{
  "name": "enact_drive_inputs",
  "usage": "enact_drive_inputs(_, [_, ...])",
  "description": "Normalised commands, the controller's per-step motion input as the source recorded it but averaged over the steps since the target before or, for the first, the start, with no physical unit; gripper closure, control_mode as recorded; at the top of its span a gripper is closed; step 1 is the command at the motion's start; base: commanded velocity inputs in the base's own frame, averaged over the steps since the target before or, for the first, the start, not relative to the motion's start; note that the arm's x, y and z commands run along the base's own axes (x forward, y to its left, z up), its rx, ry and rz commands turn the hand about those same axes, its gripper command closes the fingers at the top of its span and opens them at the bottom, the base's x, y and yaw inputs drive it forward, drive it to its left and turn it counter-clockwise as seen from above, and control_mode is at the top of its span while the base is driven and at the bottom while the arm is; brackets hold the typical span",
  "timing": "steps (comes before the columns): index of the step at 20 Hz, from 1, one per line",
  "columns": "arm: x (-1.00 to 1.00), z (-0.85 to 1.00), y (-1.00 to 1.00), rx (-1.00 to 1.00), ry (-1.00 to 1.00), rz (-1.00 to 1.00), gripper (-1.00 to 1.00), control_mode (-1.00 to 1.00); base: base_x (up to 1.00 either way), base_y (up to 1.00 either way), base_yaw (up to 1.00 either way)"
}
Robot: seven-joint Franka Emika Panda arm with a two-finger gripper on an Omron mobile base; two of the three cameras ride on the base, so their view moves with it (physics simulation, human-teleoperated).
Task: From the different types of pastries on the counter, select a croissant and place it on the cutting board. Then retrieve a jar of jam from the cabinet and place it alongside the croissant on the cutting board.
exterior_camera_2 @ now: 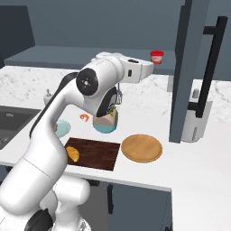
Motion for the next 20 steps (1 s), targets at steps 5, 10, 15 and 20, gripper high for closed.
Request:
enact_drive_inputs(5, [0.0, 0.0, 0.0, 0.0, 0.0, 0.0, -1.0, -1.0, 0.0, 0.0, 0.0])
enact_drive_inputs(10, [0.13, 0.0, 0.0, 0.0, 0.02, 0.0, -1.0, -1.0, 0.0, 0.0, 0.0])
enact_drive_inputs(15, [0.27, 0.0, -0.01, 0.0, 0.07, 0.0, -1.0, -1.0, 0.0, 0.0, 0.0])
enact_drive_inputs(20, [0.18, 0.0, 0.0, 0.0, 0.06, 0.0, -1.0, -1.0, 0.0, 0.0, 0.0])
